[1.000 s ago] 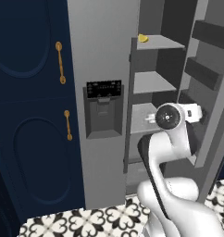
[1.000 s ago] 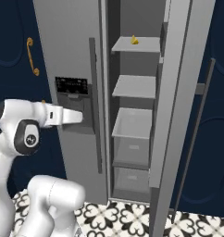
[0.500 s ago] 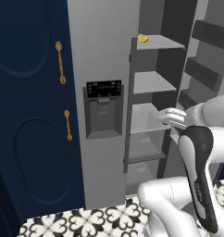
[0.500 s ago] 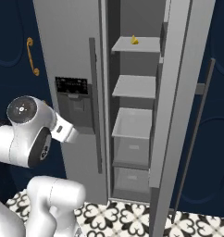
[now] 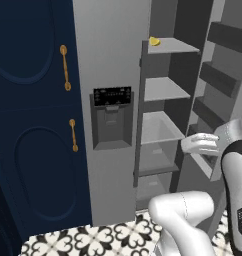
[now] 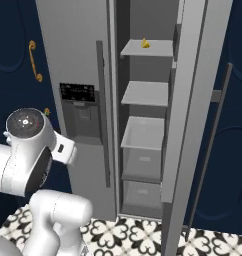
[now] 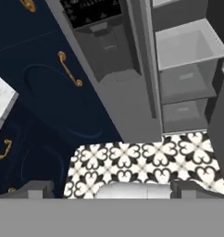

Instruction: Grab a lemon wedge from the fridge and one ice cube from the ice bowl, and put them in the glass of lemonade.

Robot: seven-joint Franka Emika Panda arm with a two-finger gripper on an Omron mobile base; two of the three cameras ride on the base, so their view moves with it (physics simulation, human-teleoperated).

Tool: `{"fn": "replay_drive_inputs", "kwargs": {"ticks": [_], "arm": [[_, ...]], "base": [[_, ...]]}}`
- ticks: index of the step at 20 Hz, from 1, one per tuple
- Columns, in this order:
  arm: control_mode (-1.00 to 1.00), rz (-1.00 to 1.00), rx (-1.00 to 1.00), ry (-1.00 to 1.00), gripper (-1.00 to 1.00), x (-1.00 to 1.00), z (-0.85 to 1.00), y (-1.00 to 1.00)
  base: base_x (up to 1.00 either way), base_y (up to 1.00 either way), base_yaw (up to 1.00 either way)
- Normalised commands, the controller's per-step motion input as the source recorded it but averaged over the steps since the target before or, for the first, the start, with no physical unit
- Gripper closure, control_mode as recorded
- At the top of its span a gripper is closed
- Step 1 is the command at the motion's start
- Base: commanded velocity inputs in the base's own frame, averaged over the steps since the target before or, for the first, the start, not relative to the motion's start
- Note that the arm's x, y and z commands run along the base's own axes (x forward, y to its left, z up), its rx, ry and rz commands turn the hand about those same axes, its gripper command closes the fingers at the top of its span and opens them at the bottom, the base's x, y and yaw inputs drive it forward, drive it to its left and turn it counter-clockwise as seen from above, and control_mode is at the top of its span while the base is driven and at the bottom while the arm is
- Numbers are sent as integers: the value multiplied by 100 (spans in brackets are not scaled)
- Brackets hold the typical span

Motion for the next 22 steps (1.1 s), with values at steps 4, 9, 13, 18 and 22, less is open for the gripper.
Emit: {"fn": "replay_drive_inputs", "kwargs": {"ticks": [4, 9, 13, 18, 22], "arm": [[-100, 1, -22, -17, -100, -43, -28, 5], [-100, 0, -4, -3, -100, 0, -32, 0], [-100, -4, 0, -4, -100, 1, -12, 0], [-100, -5, 0, -1, -100, 0, -10, 0], [-100, -10, 0, -5, -100, 0, -17, 0]], "base": [[0, 0, 0], [0, 0, 0], [0, 0, 0], [0, 0, 0], [0, 0, 0]]}}
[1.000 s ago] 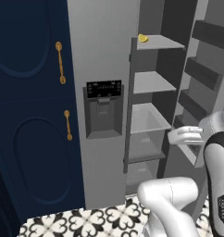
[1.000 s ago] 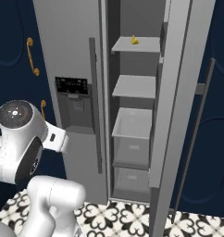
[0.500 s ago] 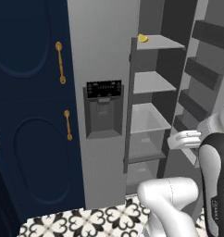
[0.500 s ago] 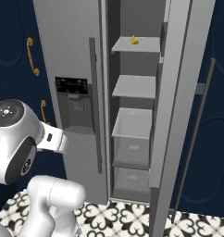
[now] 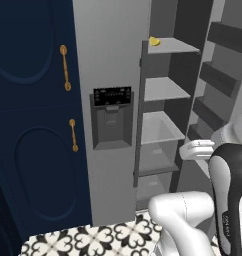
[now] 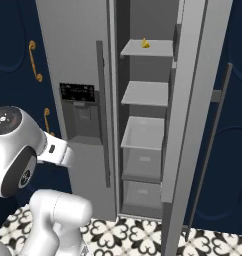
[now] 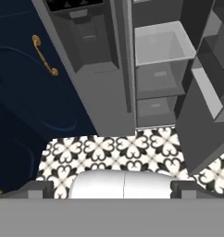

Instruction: Grab a lemon wedge from the fridge and one ice cube from the ice bowl, and put them in the glass of lemonade.

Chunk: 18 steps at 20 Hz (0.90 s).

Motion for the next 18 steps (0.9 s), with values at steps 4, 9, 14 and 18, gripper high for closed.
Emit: {"fn": "replay_drive_inputs", "kwargs": {"ticks": [4, 9, 14, 18], "arm": [[-100, -7, 0, -4, -100, 0, -17, 0], [-100, -1, 0, 0, -100, 0, -4, 0], [-100, 0, 0, -2, -100, 0, -7, 0], [100, 0, 0, 0, -100, 0, 0, 0]], "base": [[0, 0, 0], [0, 0, 0], [0, 0, 0], [0, -5, -6]]}}
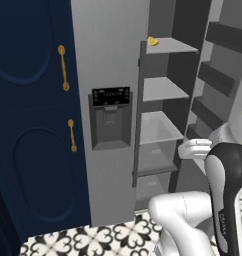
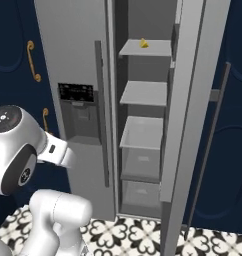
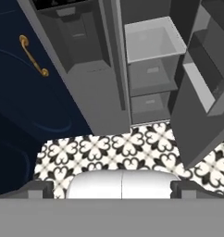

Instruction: Grab a lemon wedge from the fridge and one ice cube from the ice bowl, and put them in the glass of lemonade.

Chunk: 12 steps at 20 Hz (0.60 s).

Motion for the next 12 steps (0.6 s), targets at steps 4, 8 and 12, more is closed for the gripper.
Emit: {"fn": "replay_drive_inputs", "kwargs": {"ticks": [4, 8, 12], "arm": [[100, 0, 0, 0, -100, 0, 0, 0], [100, 0, 0, 0, -100, 0, 0, 0], [100, 0, 0, 0, -100, 0, 0, 0]], "base": [[0, -27, -11], [0, -29, -13], [1, -39, -13]]}}
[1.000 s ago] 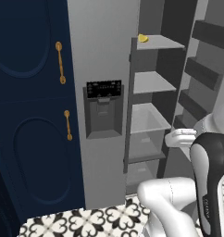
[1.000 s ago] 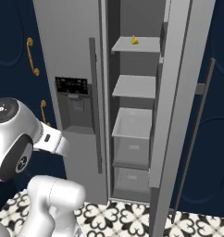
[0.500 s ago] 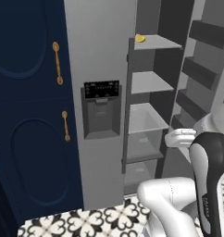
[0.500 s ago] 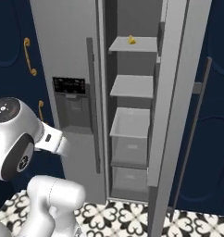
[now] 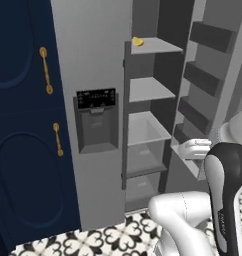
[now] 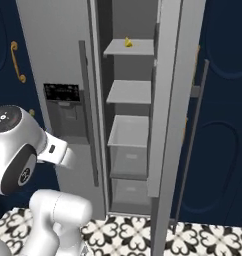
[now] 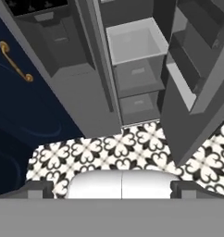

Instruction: Grab a lemon wedge from the fridge and one ice cube from the ice bowl, and put them in the glass of lemonade.

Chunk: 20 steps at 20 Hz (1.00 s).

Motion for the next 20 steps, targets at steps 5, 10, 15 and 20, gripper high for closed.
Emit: {"fn": "replay_drive_inputs", "kwargs": {"ticks": [5, 10, 15, 20], "arm": [[100, 0, 0, 0, -100, 0, 0, 0], [100, 0, 0, 0, -100, 0, 0, 0], [100, 0, 0, 0, -100, 0, 0, 0], [100, 0, 0, 0, -100, 0, 0, 0]], "base": [[23, -35, -10], [60, -21, -2], [90, -21, 0], [81, -42, 0]]}}
